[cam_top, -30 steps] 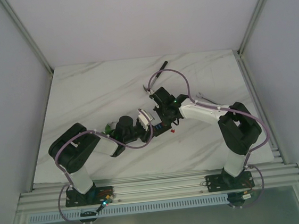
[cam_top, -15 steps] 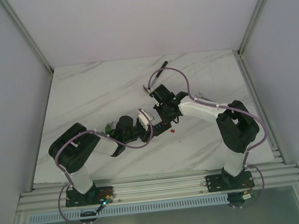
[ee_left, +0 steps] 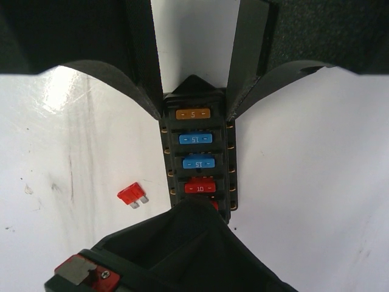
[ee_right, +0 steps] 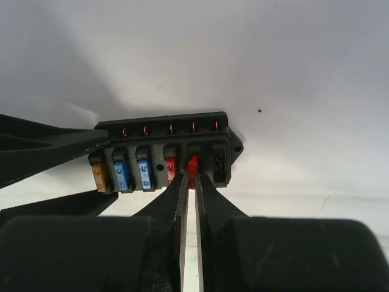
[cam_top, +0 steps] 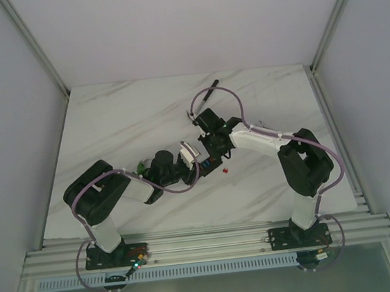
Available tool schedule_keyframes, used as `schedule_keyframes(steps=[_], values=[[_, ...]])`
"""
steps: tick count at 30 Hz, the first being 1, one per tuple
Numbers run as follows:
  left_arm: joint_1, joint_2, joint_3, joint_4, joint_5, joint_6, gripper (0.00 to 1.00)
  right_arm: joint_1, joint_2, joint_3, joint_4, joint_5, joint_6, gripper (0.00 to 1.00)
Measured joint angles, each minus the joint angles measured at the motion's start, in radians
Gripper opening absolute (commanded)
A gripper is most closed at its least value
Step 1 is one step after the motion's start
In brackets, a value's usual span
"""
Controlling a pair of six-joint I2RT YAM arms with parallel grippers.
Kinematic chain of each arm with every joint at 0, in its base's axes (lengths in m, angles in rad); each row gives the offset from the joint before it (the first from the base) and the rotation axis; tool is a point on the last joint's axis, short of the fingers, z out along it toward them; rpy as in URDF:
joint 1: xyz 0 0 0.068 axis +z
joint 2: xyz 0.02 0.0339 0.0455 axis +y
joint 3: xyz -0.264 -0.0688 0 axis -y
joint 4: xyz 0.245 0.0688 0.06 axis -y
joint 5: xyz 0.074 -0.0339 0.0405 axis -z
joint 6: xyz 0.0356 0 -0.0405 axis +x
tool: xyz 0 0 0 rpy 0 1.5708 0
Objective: Snap on the fuse box
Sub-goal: Adjust the fuse in the fuse box base.
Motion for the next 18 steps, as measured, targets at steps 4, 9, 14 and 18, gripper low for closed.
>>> schedule_keyframes(steps=[4, 9, 14, 18], values=[[0.002, 0.001, 0.001, 0.000, -0.001, 0.001, 0.53, -0.003, 0.015, 0.014, -0.002, 0.000, -0.010, 0.00], [0.002, 0.002, 0.001, 0.000, -0.001, 0.006, 0.53, -0.013, 0.023, 0.016, 0.003, 0.000, -0.016, 0.00], [0.002, 0.002, 0.002, 0.000, -0.001, 0.008, 0.53, -0.018, 0.014, 0.015, 0.005, -0.008, -0.024, 0.01], [0.003, 0.002, 0.003, -0.002, -0.001, 0.010, 0.53, -0.018, 0.007, 0.014, 0.004, -0.010, -0.036, 0.11]])
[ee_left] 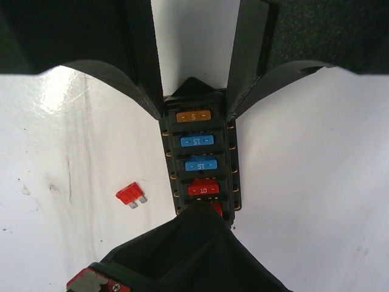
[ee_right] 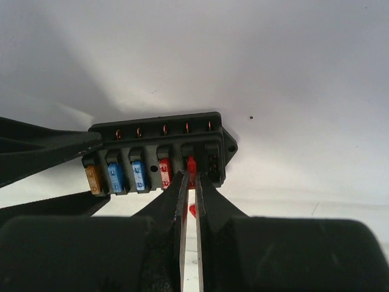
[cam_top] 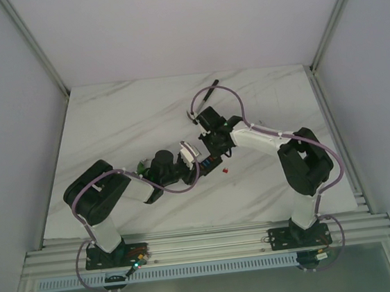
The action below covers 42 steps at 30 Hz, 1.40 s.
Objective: Snap on the fuse box
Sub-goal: Adjust the fuse in the fuse box base.
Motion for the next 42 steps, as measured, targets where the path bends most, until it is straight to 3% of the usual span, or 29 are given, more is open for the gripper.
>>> schedule_keyframes(steps=[6, 11, 33, 42], values=[[0.000, -0.001, 0.002, -0.006, 0.003, 0.006, 0.53, 0.010, -0.006, 0.000, -0.018, 0.013, -0.019, 0.25], [0.000, -0.001, 0.002, -0.007, 0.006, 0.009, 0.53, 0.019, -0.013, 0.014, -0.042, 0.039, -0.035, 0.30], [0.000, -0.002, 0.002, -0.009, 0.011, 0.011, 0.53, 0.032, 0.009, 0.068, -0.072, 0.035, -0.086, 0.24], [0.000, -0.002, 0.003, -0.011, 0.015, 0.016, 0.53, 0.033, 0.046, 0.087, -0.083, 0.029, -0.097, 0.12]])
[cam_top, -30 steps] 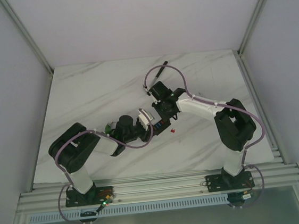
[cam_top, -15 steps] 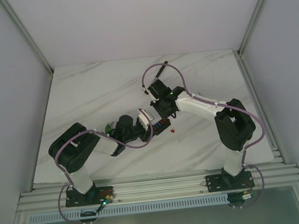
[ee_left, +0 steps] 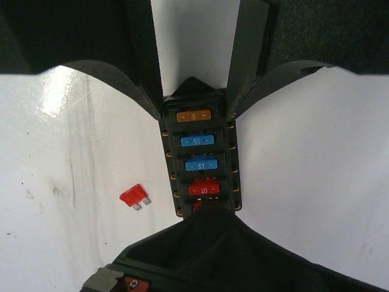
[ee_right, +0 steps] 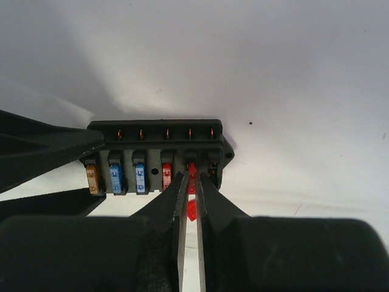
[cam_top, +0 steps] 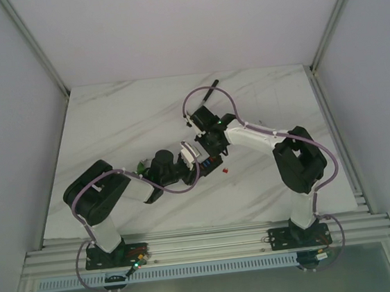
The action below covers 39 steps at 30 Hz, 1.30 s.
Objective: Snap on the fuse box
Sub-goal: Adjust the fuse in the fuse box base.
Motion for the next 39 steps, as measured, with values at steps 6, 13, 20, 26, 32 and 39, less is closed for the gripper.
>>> schedule_keyframes(steps=[6, 13, 20, 26, 32, 39], values=[[0.001, 0.000, 0.000, -0.002, 0.002, 0.001, 0.53, 0.000, 0.012, 0.018, -0.020, 0.000, -0.002, 0.00], [0.002, 0.000, 0.001, -0.002, 0.003, 0.001, 0.53, 0.003, 0.032, 0.045, -0.051, 0.001, -0.013, 0.00], [0.003, 0.000, 0.001, -0.003, 0.005, 0.001, 0.53, 0.014, 0.048, 0.064, -0.071, 0.008, -0.033, 0.00], [0.005, 0.000, 0.002, -0.005, 0.006, 0.001, 0.53, 0.021, 0.064, 0.080, -0.087, 0.011, -0.043, 0.00], [0.007, 0.000, 0.002, -0.005, 0.009, 0.001, 0.53, 0.031, 0.083, 0.093, -0.101, 0.042, -0.041, 0.00], [0.008, 0.000, 0.002, -0.005, 0.010, 0.001, 0.52, 0.026, 0.080, 0.088, -0.098, 0.052, -0.023, 0.00]])
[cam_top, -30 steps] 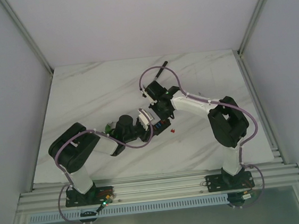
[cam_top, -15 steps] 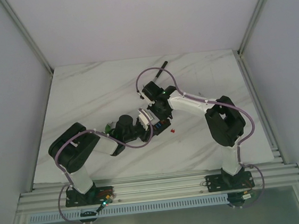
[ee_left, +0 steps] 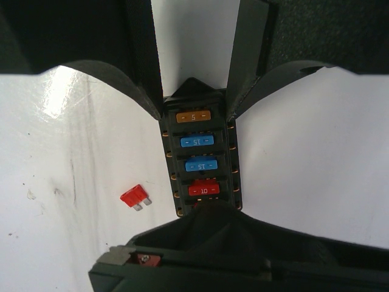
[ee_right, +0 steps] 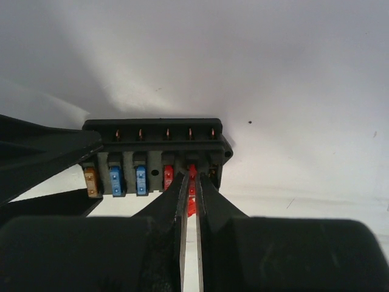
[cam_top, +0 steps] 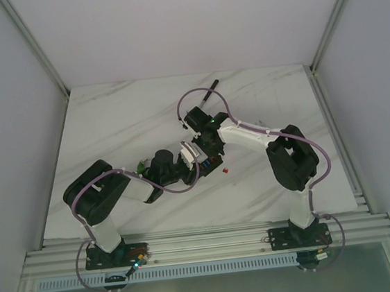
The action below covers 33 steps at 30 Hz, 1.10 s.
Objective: Snap on the fuse box
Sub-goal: Adjust the fuse in the fuse box base.
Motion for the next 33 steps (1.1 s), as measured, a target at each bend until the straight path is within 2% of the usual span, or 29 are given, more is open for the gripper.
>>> schedule_keyframes(steps=[33], values=[[0.003, 0.000, 0.001, -0.001, 0.005, 0.000, 0.51, 0.007, -0.003, -0.002, 0.006, 0.005, -0.018, 0.00]])
